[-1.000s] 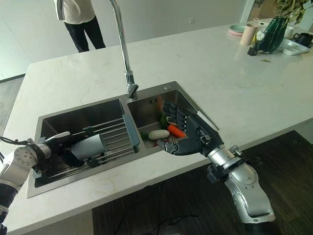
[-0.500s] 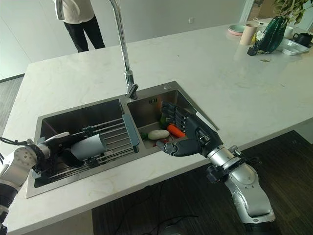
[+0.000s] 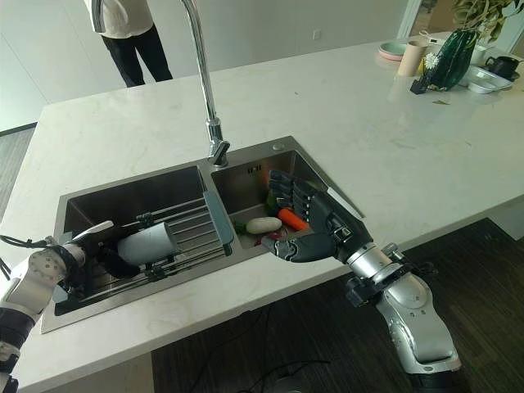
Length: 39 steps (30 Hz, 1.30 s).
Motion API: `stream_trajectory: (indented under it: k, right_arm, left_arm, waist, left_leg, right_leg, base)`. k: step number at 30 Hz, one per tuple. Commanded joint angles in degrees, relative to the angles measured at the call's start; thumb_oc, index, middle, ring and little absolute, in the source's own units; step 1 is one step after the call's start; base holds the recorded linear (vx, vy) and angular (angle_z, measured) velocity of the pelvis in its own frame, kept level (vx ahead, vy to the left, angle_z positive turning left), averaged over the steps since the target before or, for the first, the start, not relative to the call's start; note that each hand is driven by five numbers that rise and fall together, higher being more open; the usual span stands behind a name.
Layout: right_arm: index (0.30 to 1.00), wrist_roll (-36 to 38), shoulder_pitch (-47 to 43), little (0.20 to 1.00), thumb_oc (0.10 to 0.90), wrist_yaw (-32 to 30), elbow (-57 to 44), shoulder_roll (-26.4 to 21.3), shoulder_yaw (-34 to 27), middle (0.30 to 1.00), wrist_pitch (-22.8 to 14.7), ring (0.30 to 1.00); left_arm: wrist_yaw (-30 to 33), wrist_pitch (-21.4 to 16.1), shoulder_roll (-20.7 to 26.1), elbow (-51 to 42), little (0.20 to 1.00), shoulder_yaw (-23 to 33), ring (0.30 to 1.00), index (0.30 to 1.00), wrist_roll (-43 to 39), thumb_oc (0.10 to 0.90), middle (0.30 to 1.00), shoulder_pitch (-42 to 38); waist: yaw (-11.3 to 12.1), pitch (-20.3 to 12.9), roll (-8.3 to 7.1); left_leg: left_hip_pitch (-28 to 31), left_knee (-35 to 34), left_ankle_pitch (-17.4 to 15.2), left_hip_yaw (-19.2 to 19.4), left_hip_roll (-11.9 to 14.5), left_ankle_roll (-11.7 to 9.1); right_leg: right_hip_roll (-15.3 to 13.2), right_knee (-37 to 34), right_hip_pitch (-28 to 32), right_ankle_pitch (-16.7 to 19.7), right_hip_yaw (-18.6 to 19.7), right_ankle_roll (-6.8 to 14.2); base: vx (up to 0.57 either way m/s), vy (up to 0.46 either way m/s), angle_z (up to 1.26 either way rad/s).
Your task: Place the dishes in the dishwasher.
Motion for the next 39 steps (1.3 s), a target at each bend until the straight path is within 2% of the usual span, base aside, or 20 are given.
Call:
stream_trajectory:
  k: [1,10,17,21,26,32,37,39]
  right_arm:
    - [0.900,1.31,-3.45,0.900,0.800,-0.02,-3.10,-1.34,-3.86,0.900,-5.03,0.900]
    - [0.900,0.90,-2.67,0.900,0.800,0.27,-2.95,-0.74,-3.90,0.900,-4.96,0.900]
    - [0.900,-0.93,-0.08,0.900,0.800,-0.64,-4.54,1.77,-6.13,0.900,-4.86,0.900]
    - [0.900,-2.11,1.94,0.900,0.800,-1.39,-6.33,4.22,-7.87,0.900,-4.69,0.900]
    - [0.900,-2.66,3.44,0.900,0.800,-3.13,-8.06,6.19,-8.84,0.900,-5.14,0.900]
    - [0.900,-1.36,5.74,0.900,0.800,-4.46,-10.75,8.47,-9.37,0.900,-7.31,0.900]
    - [0.900,0.18,6.30,0.900,0.800,-4.84,-12.25,8.22,-8.64,0.900,-7.81,0.900]
    - [0.900,1.56,5.67,0.900,0.800,-6.07,-12.85,8.20,-7.80,0.900,-8.69,0.900]
  left_arm:
    - [4.73,-3.81,-0.44,0.54,0.300,-1.42,0.300,0.300,2.56,0.400,0.300,-8.31]
    - [9.82,-5.79,-1.00,1.08,0.300,-1.10,0.300,0.300,1.87,0.400,0.300,-8.68]
    - [14.55,-9.17,-0.49,-13.21,0.300,9.66,0.300,0.300,-4.27,0.400,0.300,-0.46]
    - [17.15,-11.29,-4.32,-28.21,0.300,18.68,0.300,0.300,-6.63,0.400,0.300,9.47]
    - [19.73,-15.48,-7.79,-37.56,0.300,25.42,0.300,0.300,-13.22,0.400,0.300,16.03]
    - [22.95,-19.93,-13.36,-45.55,0.300,31.46,0.300,0.300,-19.25,0.400,0.300,23.56]
    - [24.82,-20.10,-17.22,-48.95,0.300,33.45,0.300,0.300,-23.15,0.400,0.300,28.59]
    - [24.88,-20.04,-19.39,-50.47,0.300,33.94,0.300,0.300,-26.77,0.400,0.300,30.34]
  waist:
    - [-0.34,-4.11,0.82]
    - [-0.66,-4.20,0.63]
    - [1.88,-4.25,0.03]
    - [4.01,-3.91,-0.78]
    - [5.92,-3.54,-1.40]
    - [8.30,-3.27,-1.95]
    - [10.79,-2.74,-1.93]
    - [12.96,-2.15,-1.74]
  left_leg:
    - [2.25,0.95,-6.50,-3.67,1.69,-2.65]
    - [2.84,0.95,-7.13,-3.24,1.43,-2.39]
    - [2.01,0.95,-6.80,-4.46,1.06,-2.30]
    - [1.41,0.95,-6.78,-6.02,0.76,-2.37]
    - [1.00,0.95,-6.79,-7.43,0.31,-2.44]
    - [0.59,0.95,-6.63,-9.01,0.13,-2.61]
    - [0.36,0.95,-5.89,-10.30,0.64,-3.34]
    - [-0.33,0.95,-4.84,-11.78,1.00,-4.21]
  right_leg:
    - [-2.41,3.39,-0.56,-4.94,-4.08,5.14]
    - [-2.70,3.39,-0.20,-5.10,-3.80,5.51]
    - [-3.48,3.39,-0.42,-4.80,-5.08,5.36]
    - [-4.12,3.39,-0.20,-4.98,-6.39,5.26]
    - [-4.61,3.39,0.17,-5.16,-7.49,5.14]
    - [-4.86,3.39,0.56,-5.64,-9.01,4.58]
    - [-4.51,3.39,1.21,-6.34,-11.06,3.41]
    - [-4.42,3.39,1.80,-6.76,-12.87,2.69]
  base:
    - [0.02,-0.005,-0.03]
    - [0.01,0.000,-0.01]
    - [-0.01,-0.016,0.01]
    - [-0.03,-0.046,0.14]
    - [-0.03,-0.058,0.20]
    - [-0.03,-0.120,0.08]
    - [-0.03,-0.205,0.31]
    - [-0.04,-0.244,0.47]
